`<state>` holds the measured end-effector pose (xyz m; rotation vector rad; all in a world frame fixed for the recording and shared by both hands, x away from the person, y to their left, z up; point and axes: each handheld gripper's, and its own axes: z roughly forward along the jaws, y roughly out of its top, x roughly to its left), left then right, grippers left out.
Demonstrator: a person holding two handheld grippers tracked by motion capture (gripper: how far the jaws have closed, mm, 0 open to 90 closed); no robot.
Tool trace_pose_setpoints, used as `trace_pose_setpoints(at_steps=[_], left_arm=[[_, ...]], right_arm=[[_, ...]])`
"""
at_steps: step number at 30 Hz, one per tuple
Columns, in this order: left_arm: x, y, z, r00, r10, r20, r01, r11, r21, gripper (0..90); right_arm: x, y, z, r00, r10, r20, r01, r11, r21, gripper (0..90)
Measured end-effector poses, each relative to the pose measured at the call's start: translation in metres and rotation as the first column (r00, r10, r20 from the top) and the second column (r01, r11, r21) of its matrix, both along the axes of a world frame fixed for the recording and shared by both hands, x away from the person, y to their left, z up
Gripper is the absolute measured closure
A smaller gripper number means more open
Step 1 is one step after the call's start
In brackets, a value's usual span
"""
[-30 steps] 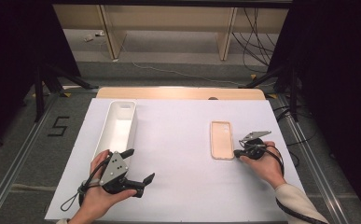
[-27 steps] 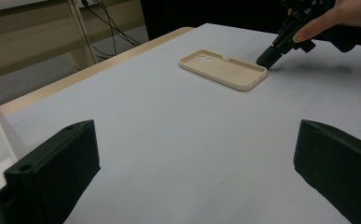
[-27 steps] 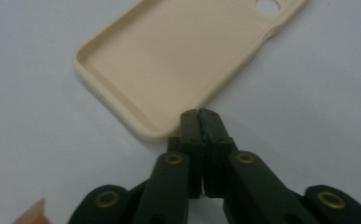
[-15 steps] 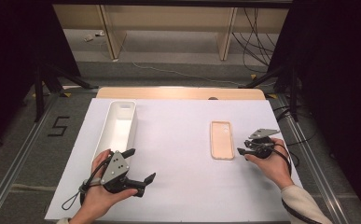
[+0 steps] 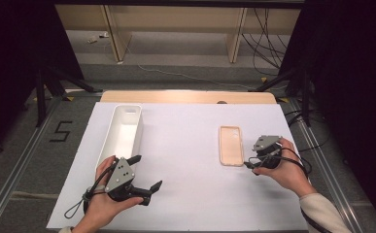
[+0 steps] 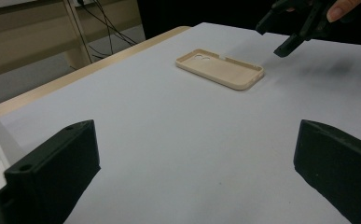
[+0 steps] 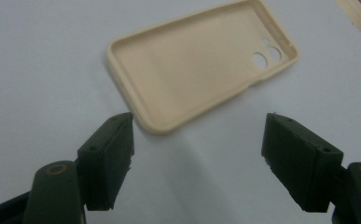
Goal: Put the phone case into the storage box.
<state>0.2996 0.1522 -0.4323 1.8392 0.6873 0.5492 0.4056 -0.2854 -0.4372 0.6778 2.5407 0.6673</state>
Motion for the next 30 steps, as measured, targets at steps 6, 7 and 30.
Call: trace_pose_setpoints(at_steps=[6,7,30], left_arm=[[-0.002,0.001,0.001,1.0,0.003,0.006,-0.003,1.0,0.002,0.0],[-0.002,0.001,0.0,1.0,0.004,0.005,-0.004,1.0,0.002,0.0],[-0.004,0.002,0.0,1.0,0.009,0.004,-0.009,1.0,0.0,0.0]], right_arm=[[0.0,0.019,-0.001,0.9975,0.071,-0.006,-0.071,0.994,-0.081,26.2],[0.002,0.027,-0.003,0.9957,0.092,-0.011,-0.093,0.989,-0.113,26.3],[0.023,0.07,-0.018,0.9797,0.187,-0.072,-0.2,0.923,-0.328,32.0]])
